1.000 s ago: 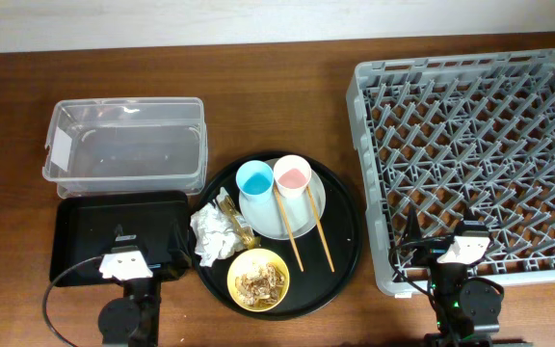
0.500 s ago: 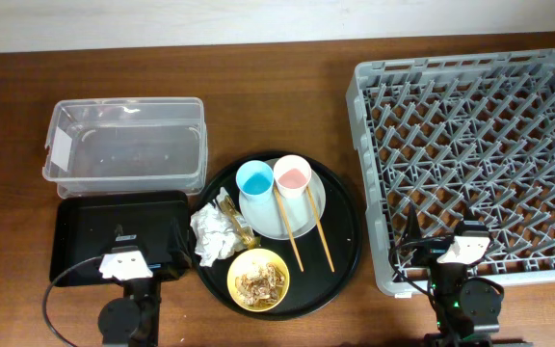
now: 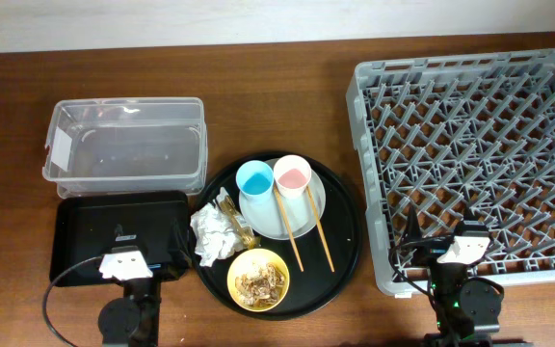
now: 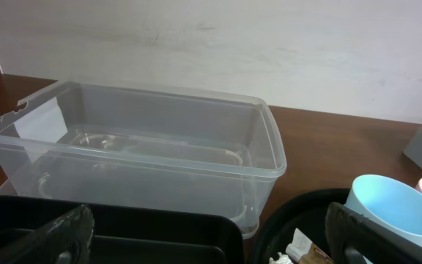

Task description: Sort waste into correct bins and load items into the dishwasher rack

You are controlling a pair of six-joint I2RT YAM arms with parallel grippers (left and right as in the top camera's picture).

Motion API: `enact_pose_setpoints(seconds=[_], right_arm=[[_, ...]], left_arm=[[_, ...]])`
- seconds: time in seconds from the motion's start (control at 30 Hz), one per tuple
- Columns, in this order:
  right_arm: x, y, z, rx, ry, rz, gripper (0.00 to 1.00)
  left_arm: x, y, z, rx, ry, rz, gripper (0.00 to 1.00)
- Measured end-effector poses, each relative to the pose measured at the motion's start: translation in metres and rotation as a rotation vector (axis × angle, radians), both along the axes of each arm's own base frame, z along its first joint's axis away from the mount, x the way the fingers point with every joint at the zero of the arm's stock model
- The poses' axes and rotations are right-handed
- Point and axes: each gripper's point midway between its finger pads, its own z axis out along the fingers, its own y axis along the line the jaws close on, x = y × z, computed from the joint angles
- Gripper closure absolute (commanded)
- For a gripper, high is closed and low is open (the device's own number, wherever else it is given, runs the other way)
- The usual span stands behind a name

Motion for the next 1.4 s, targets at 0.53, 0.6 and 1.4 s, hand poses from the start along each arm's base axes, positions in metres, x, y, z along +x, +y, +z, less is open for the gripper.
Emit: enact_pose_setpoints(seconds=[0.53, 0.6, 1.4], right_arm=[[0.0, 0.0, 0.0, 0.0, 0.0, 0.0, 0.01], [0.0, 0.0, 0.0, 0.0, 0.0, 0.0, 0.01], [0.0, 0.0, 0.0, 0.0, 0.001, 0.0, 0.01]], left_arm=[[-0.008, -0.02, 0.011, -0.012, 0.045, -0.118, 0.01], [-0.014, -0.022, 0.035, -0.013, 0.054, -0.131, 0.01], [0.023, -0.088, 0.022, -0.12, 1.251, -0.271, 0.67]])
